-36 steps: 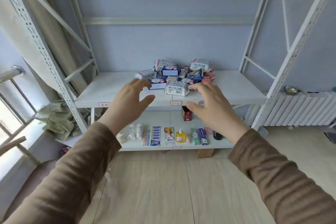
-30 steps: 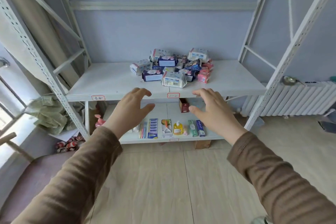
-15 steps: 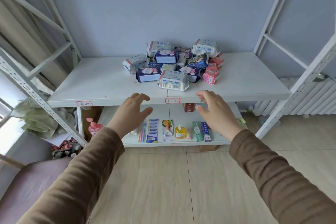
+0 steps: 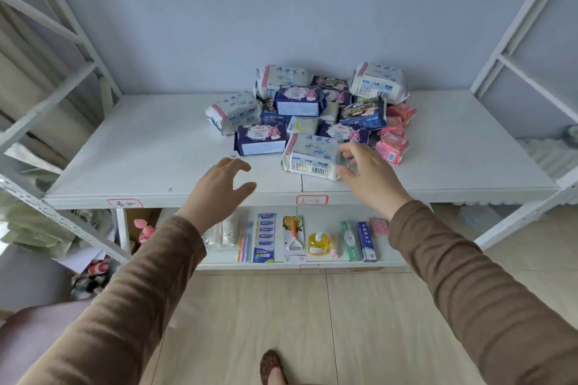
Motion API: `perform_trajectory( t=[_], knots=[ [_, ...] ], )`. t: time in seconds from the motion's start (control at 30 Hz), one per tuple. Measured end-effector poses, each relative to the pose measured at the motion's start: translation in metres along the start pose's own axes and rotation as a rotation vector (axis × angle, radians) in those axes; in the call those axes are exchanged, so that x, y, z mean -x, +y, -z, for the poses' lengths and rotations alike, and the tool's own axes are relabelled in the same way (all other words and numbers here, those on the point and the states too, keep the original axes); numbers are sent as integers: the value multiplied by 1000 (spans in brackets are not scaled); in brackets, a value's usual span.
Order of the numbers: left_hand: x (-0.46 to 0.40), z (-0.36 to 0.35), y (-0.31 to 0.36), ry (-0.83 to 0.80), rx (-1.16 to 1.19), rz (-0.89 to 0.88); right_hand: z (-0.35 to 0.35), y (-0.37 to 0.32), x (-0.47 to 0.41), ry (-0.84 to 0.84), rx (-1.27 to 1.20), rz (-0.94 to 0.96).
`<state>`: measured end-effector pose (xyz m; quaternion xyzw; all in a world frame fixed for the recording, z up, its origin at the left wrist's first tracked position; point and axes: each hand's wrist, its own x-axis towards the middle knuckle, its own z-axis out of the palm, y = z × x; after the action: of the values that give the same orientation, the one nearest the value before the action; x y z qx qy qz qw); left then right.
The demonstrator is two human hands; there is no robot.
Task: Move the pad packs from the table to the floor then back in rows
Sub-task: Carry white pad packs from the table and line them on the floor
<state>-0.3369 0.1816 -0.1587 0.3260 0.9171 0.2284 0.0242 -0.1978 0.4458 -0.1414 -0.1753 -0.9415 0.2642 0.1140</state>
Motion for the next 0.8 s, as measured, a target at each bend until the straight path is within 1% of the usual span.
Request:
perform_trajectory(
  t=[0.17, 0.37, 0.43, 0.63, 0.8],
  knots=[
    [-54, -10, -19, -42, 17, -31, -10, 15, -49, -1, 11, -60],
    [-113, -22, -35, -82, 31, -51, -24, 44, -107, -73, 45, -112],
    [-135, -25, -42, -91, 21, -39, -32, 56, -130, -135, 61, -135],
    [-184, -28, -63, -78, 9, 7, -55, 80, -173, -408, 247, -134],
    [-213, -29, -87, -32, 61, 44, -62, 82, -190, -607, 280, -132]
  ],
)
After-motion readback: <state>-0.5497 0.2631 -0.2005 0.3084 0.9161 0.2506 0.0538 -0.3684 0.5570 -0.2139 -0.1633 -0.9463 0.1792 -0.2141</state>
